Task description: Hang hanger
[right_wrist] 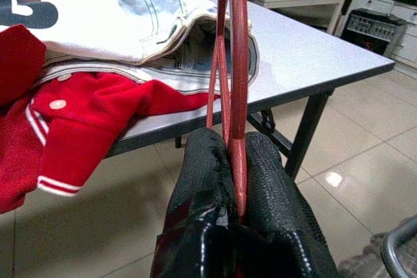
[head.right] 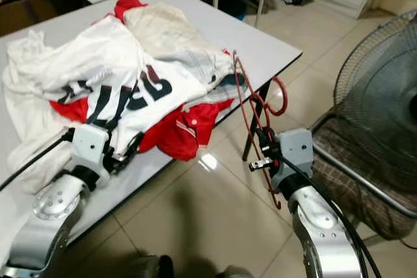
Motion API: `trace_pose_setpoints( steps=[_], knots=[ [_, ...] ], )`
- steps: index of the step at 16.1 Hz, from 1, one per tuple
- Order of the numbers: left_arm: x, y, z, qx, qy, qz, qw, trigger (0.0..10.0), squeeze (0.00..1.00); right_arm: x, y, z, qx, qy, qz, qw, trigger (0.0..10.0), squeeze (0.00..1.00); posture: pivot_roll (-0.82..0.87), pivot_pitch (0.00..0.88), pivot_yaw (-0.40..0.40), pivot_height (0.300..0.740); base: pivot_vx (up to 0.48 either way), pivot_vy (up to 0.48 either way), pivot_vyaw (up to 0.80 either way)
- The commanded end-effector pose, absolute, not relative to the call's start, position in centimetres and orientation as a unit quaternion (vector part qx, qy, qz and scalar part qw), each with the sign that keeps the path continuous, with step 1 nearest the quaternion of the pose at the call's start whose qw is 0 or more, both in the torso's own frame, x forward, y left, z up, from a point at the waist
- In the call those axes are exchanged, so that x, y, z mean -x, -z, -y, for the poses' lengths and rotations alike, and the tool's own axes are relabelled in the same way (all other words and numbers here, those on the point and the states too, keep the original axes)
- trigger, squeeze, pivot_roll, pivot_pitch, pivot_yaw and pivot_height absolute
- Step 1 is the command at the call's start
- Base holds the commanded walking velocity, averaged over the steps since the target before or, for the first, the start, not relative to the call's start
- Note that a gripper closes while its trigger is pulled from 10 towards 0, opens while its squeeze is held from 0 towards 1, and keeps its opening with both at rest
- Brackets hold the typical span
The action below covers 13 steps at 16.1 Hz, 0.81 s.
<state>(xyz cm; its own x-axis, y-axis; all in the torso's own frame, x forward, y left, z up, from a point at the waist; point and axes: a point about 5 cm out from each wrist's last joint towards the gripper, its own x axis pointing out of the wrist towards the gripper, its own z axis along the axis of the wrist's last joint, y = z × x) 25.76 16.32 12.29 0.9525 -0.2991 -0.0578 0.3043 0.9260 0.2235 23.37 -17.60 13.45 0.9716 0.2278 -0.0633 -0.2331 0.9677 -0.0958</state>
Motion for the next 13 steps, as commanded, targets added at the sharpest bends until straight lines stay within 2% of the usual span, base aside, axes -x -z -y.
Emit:
trace_pose_setpoints(
  steps=[1, 4, 7, 9, 11, 12, 13],
  knots=[
    [-25.5, -12.3, -16.3, -0.132, 0.162, -0.007, 0.978, 10.0, 0.0, -23.1, -13.3, 18.0, 0.057, -0.113, -0.03, 0.992, 10.0, 0.0, -0.13, 0.121, 0.025, 0.74, 0.0, 0.0, 0.0],
    [-25.1, -12.4, -17.0, -0.163, 0.191, -0.022, 0.968, 10.0, 0.0, -23.1, -13.2, 17.8, 0.065, -0.125, -0.031, 0.99, 10.0, 0.0, -0.12, 0.117, 0.031, 0.74, 0.0, 0.0, 0.0],
    [-23.9, -12.3, -17.7, -0.181, 0.265, -0.056, 0.946, 10.0, 0.0, -23.0, -13.1, 17.8, 0.073, -0.138, -0.035, 0.987, 10.0, 0.0, -0.12, 0.114, 0.033, 0.74, 0.0, 0.0, 0.0],
    [-23.5, -12.1, -18.3, -0.203, 0.276, -0.075, 0.936, 10.0, 0.0, -23.1, -13.1, 17.8, 0.075, -0.138, -0.034, 0.987, 10.0, 0.0, -0.12, 0.11, 0.031, 0.74, 0.0, 0.0, 0.0],
    [-24.1, -11.9, -18.7, -0.237, 0.255, -0.081, 0.934, 3.6, 0.0, -23.2, -13.1, 17.6, 0.078, -0.14, -0.032, 0.986, 10.0, 0.0, -0.11, 0.112, 0.028, 0.74, 0.0, 0.0, 0.0],
    [-24.2, -11.7, -18.9, -0.248, 0.245, -0.084, 0.933, 2.0, 0.0, -23.3, -13.1, 17.6, 0.079, -0.141, -0.032, 0.986, 10.0, 0.0, -0.11, 0.113, 0.028, 0.74, 0.0, 0.0, 0.0],
    [-24.4, -11.6, -19.1, -0.264, 0.232, -0.088, 0.932, 1.1, 0.0, -23.3, -13.1, 17.5, 0.078, -0.142, -0.031, 0.986, 10.0, 0.0, -0.11, 0.114, 0.028, 0.74, 0.0, 0.0, 0.0]
  ],
)
